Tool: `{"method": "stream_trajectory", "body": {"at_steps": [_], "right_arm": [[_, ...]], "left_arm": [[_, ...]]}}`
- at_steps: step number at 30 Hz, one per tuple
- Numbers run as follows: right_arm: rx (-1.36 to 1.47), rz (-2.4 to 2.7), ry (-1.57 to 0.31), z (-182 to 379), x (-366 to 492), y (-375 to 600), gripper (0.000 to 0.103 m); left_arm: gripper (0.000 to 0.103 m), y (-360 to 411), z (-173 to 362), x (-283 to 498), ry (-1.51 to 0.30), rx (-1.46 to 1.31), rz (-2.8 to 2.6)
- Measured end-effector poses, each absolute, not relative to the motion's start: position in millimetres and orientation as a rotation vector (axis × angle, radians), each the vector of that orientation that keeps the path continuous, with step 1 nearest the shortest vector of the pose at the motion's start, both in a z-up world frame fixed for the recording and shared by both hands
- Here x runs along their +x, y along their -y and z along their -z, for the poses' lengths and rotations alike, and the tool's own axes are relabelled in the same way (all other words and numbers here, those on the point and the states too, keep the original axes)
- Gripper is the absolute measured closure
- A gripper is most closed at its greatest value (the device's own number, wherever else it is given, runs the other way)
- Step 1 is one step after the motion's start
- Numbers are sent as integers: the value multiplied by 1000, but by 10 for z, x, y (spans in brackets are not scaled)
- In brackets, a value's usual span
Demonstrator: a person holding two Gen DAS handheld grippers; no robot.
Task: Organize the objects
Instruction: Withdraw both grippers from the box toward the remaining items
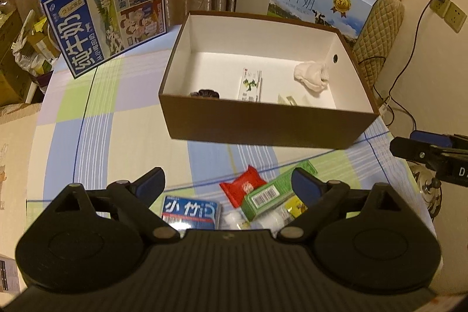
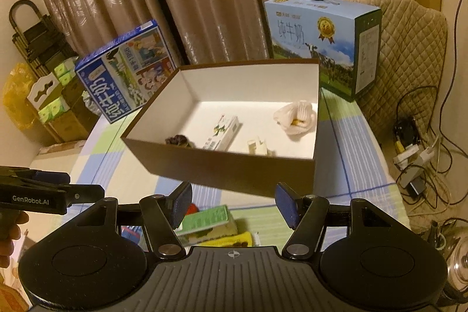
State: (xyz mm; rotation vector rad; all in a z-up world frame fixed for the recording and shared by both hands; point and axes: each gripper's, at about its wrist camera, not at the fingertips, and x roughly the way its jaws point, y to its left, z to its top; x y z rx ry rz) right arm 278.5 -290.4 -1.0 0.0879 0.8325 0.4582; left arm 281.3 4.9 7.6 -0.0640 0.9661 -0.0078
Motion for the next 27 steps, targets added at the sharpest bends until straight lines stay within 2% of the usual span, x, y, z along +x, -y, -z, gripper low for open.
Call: {"method": "stream_trajectory", "body": {"at_steps": [27], "right_arm": [[63, -475, -993, 528, 2549, 2892, 43]], "left_arm": [[11, -219, 413, 2299, -1061, -92, -53]]}}
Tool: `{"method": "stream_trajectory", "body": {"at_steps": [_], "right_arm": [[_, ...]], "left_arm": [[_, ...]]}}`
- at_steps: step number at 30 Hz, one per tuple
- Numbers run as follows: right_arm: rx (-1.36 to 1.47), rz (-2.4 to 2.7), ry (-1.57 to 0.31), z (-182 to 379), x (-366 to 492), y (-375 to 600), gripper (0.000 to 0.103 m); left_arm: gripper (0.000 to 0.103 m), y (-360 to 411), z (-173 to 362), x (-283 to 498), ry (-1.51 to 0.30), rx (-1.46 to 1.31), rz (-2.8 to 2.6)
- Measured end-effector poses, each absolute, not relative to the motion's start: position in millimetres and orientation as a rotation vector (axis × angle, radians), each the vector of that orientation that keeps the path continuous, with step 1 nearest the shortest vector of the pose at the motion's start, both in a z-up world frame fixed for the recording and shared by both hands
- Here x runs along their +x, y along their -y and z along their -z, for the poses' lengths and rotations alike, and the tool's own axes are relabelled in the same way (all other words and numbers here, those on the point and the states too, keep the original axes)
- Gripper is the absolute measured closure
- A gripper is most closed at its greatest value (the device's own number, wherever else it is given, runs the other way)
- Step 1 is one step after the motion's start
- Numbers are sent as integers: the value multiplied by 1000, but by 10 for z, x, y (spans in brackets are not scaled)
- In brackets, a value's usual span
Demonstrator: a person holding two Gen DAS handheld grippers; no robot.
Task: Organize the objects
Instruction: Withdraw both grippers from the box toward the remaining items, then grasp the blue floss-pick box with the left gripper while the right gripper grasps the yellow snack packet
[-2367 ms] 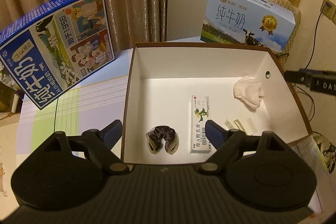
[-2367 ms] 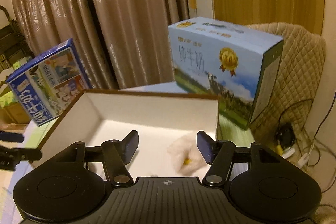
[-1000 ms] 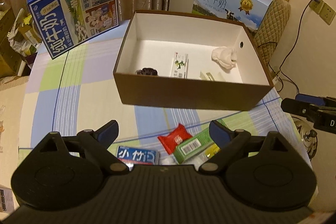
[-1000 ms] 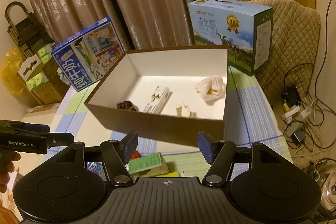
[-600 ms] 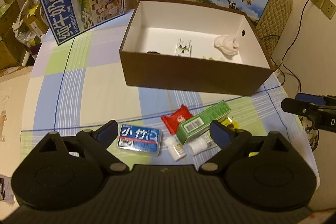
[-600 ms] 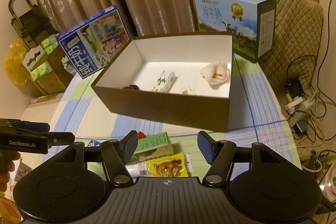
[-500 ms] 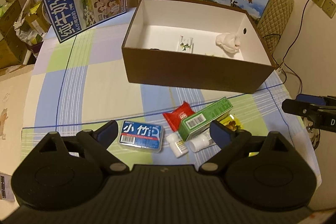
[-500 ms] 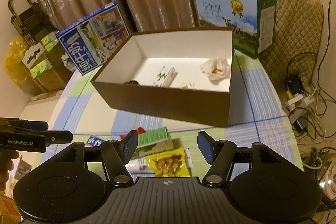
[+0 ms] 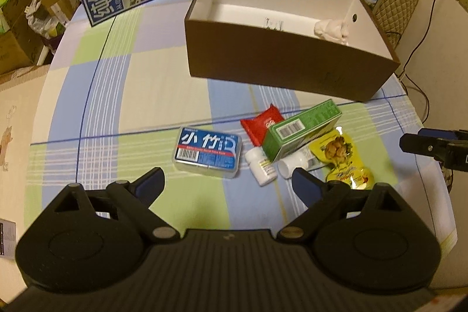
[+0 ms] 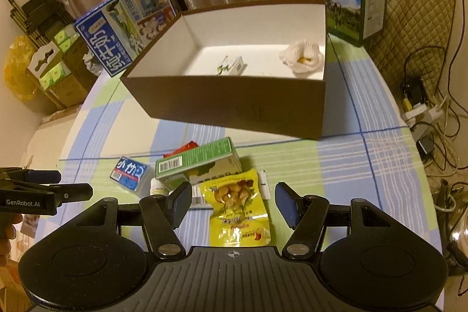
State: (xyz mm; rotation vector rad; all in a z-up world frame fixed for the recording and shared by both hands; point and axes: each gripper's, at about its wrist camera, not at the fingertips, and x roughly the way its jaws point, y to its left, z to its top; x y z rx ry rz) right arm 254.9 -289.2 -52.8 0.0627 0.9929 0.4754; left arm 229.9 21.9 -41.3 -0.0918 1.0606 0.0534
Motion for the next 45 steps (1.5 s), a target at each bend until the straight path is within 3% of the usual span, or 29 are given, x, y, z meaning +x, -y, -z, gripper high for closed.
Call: {"method": "stream_trajectory", "body": {"at_steps": [17, 19, 21, 23, 45], "right_arm": [[66, -518, -1067, 1135, 2647, 2772, 42], [80, -521, -1070, 1184, 2692, 2772, 39], [111, -530, -1074, 1238, 2735, 2787, 24], [122, -539, -1079, 1282, 2773, 2777, 21], [-117, -479, -1092, 1644, 2852, 2431, 21]], "left_arm": [[11, -420, 669, 2271, -1107, -119, -103], [11, -448, 685, 2278, -1112, -122, -109], [11, -472, 697, 2281, -1114, -124, -111], [11, -492, 707, 2287, -1118, -124, -112], [11, -611, 848, 2376, -1146, -123, -117]]}}
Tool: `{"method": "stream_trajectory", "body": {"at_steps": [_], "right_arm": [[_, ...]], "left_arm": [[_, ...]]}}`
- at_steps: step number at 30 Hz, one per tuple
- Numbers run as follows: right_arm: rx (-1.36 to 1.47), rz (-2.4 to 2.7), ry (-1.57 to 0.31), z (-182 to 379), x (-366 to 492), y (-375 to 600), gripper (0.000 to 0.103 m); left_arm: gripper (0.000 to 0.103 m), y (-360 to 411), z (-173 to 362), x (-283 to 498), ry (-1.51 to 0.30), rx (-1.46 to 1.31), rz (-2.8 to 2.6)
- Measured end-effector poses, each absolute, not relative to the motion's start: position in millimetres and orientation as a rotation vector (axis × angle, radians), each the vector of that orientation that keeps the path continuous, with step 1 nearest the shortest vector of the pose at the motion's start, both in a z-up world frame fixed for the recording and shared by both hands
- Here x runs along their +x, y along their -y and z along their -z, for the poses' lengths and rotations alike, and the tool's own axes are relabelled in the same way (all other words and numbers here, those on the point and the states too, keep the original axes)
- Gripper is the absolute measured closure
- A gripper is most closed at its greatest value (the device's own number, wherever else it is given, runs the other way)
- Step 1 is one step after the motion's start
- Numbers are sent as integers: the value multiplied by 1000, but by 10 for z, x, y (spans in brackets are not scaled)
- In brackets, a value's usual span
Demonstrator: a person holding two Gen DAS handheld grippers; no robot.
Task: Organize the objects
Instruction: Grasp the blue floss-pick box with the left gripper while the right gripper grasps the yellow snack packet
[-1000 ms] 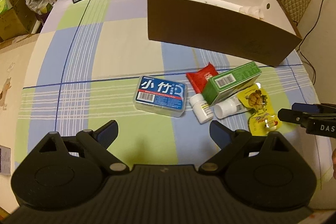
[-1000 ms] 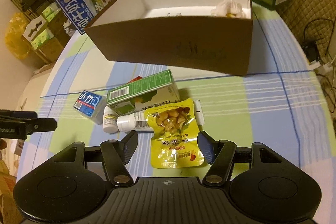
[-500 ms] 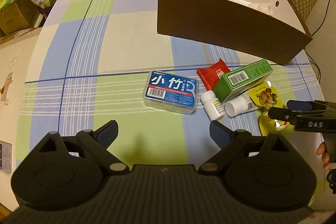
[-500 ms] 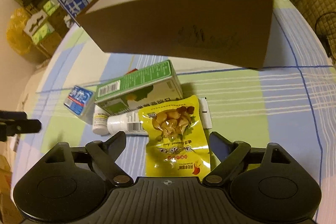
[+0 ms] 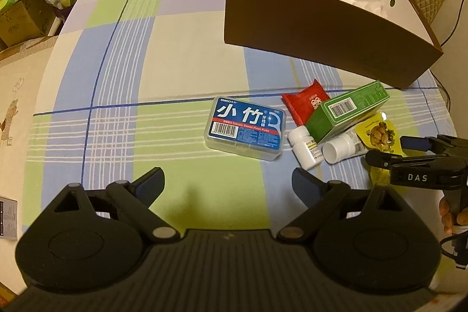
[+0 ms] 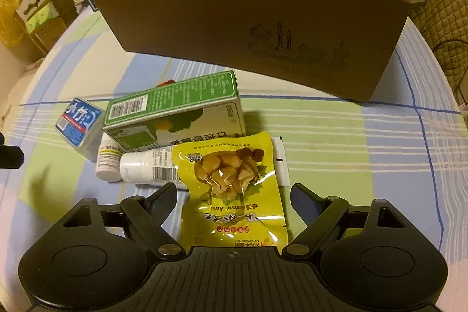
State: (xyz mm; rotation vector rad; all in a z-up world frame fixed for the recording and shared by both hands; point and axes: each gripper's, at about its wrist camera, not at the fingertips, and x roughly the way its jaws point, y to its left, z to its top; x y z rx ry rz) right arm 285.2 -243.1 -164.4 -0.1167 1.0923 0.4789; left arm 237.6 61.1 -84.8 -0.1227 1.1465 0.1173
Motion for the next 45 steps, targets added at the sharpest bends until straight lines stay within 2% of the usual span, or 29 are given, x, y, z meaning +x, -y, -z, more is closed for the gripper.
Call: {"method": "stream_trajectory", "body": {"at_steps": [2, 4, 9, 12, 24, 38, 45], "right_arm": [[-129, -465, -1078, 1650, 2831, 2424, 24], [-147, -451, -1059, 1646, 2810, 2419, 33], [-151, -463, -1040, 1618, 2775, 2456, 37], [-141, -468, -1019, 1550, 2754, 2488, 44], [-54, -415, -1038, 1430, 2730, 2753, 47], [43, -324, -1039, 1300, 2683, 3109, 47], [67, -295, -1041, 1265, 2666, 3190, 47]], "left_arm": [[11, -612, 865, 2377, -1149, -122, -118], [11, -613, 883, 2374, -1151, -123, -117], [11, -602, 916, 2373, -1151, -115, -111], [11, -598, 935, 2372, -1147, -112, -105], [10, -540, 1130, 2556, -1124, -19, -36], [8, -479, 1491, 3111, -1169, 84, 55], [12, -489, 1602, 3221, -1180, 82, 91]]}}
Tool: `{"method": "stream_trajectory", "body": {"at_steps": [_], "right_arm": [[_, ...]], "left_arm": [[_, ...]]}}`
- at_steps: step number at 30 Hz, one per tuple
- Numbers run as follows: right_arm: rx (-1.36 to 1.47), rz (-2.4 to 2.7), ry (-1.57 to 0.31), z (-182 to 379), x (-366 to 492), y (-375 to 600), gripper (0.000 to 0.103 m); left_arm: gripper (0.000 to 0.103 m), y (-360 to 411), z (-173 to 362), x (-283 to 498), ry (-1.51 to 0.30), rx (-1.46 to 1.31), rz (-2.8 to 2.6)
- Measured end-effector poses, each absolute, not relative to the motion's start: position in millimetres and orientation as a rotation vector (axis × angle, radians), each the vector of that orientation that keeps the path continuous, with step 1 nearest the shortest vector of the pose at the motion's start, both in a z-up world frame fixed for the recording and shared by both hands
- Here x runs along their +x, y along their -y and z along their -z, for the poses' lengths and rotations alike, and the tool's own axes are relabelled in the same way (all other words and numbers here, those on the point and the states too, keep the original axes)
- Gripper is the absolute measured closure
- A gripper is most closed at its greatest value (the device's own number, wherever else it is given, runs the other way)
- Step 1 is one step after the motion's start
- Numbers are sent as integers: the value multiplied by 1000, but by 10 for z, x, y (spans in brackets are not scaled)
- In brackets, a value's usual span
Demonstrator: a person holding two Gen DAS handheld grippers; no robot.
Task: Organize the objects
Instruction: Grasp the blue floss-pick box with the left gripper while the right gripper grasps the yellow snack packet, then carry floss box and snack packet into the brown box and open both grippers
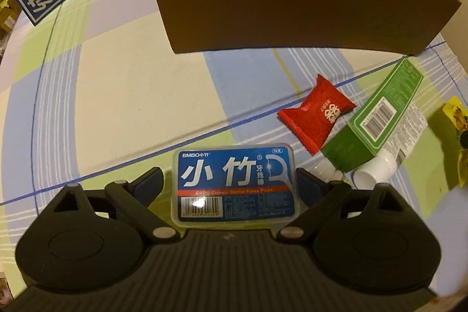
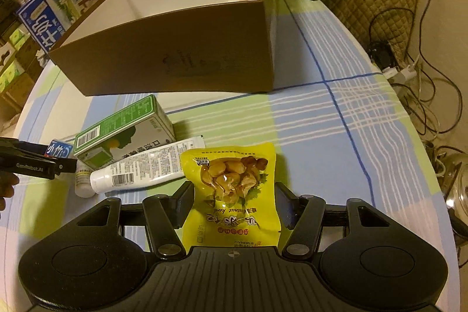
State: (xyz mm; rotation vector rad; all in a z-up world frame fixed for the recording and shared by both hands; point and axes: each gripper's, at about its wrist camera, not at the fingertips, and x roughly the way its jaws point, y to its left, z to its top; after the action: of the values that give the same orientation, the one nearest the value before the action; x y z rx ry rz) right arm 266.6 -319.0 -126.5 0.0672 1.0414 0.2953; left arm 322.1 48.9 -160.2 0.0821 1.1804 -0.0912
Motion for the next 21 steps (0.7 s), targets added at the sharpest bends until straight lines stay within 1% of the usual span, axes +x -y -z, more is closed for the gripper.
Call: {"method": "stream_trajectory", "body": {"at_steps": [2, 3, 4, 12, 21], "right_arm": [[71, -292, -1039, 1252, 2663, 3195, 47], [71, -293, -1037, 1244, 2664, 3196, 47], [71, -293, -1036, 1237, 2666, 3196, 47], [74, -325, -1016, 1143, 2679, 3128, 47], [106, -378, -975, 930, 2701, 3060, 47]], "left_arm": [[15, -485, 1624, 3232, -1182, 78, 102], [18, -482, 1630, 3230, -1182, 76, 105], [19, -480, 1635, 3226, -1183, 74, 107], [20, -529, 1541, 3120, -1143, 67, 104], [20, -697, 1193, 2972, -1082, 26, 62]]}}
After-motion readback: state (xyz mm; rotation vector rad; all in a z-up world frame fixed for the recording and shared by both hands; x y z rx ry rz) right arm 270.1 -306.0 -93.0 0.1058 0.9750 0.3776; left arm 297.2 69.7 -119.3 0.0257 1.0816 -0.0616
